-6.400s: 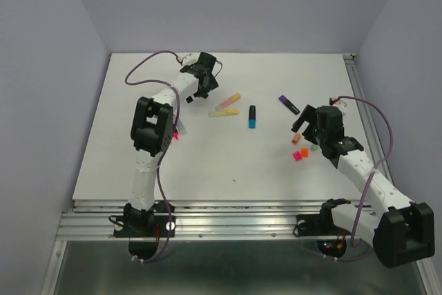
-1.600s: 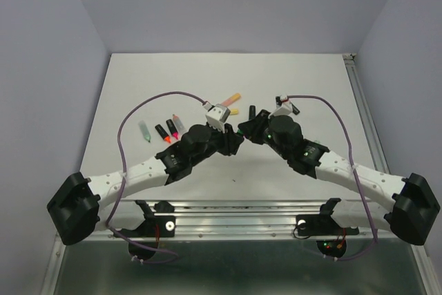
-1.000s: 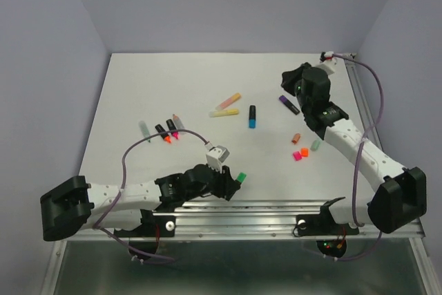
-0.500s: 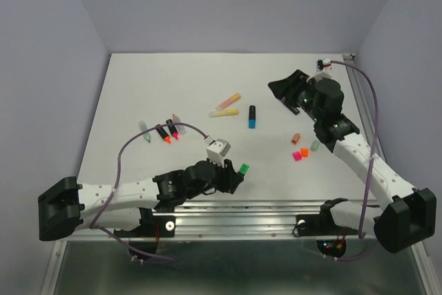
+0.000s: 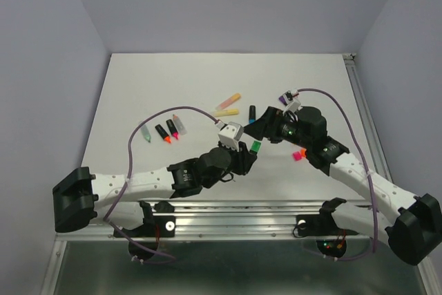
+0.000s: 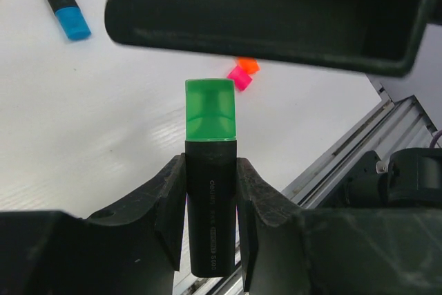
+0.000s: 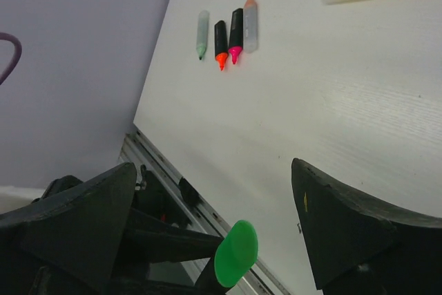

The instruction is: Open the pen caps

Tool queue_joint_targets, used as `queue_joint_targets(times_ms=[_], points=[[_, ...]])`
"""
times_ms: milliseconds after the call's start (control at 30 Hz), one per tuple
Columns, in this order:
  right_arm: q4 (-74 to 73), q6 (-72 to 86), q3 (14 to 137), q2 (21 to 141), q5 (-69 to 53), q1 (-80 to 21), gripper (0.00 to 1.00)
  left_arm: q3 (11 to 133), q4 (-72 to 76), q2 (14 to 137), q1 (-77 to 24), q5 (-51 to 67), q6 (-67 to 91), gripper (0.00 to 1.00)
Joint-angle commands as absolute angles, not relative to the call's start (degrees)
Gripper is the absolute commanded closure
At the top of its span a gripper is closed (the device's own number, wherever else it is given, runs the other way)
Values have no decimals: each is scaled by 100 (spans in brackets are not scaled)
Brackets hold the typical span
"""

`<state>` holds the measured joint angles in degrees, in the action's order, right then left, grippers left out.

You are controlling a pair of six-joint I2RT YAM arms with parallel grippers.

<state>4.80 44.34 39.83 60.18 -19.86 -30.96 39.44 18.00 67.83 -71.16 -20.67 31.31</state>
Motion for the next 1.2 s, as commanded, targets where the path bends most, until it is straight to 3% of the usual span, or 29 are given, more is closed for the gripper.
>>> queue_joint_targets(times_ms=[0, 167, 367, 700, 800, 900, 1033, 1133, 1167], points=[[721, 4632, 3709, 5731, -1635, -3313, 3, 4368, 1943, 6908, -7128, -2514, 3102, 100], [545, 4790, 3534, 5634, -1459, -3428, 9, 4377, 1978, 6926, -7128, -2487, 3173, 100], [765, 4983, 3349, 5458, -1371, -3489, 42, 4351, 2048, 6900, -7128, -2443, 3173, 100], [765, 5212, 3384, 5546, -1643, -3489, 52, 4473, 2101, 7031, -7128, -2602, 3120, 100], [756, 5264, 3384, 5537, -1679, -3498, 61, 4552, 2101, 7084, -7128, -2610, 3085, 100], [695, 5308, 3410, 5484, -1617, -3498, 72, 4570, 2092, 7084, -7128, -2680, 3120, 100], [659, 5291, 3428, 5476, -1687, -3498, 99, 4623, 2092, 7110, -7128, -2768, 3234, 100], [624, 5265, 3463, 5467, -1609, -3507, 99, 4728, 1987, 7180, -7128, -2690, 3191, 100], [598, 5265, 3472, 5432, -1539, -3498, 99, 4772, 1908, 7207, -7128, -2663, 3173, 96]])
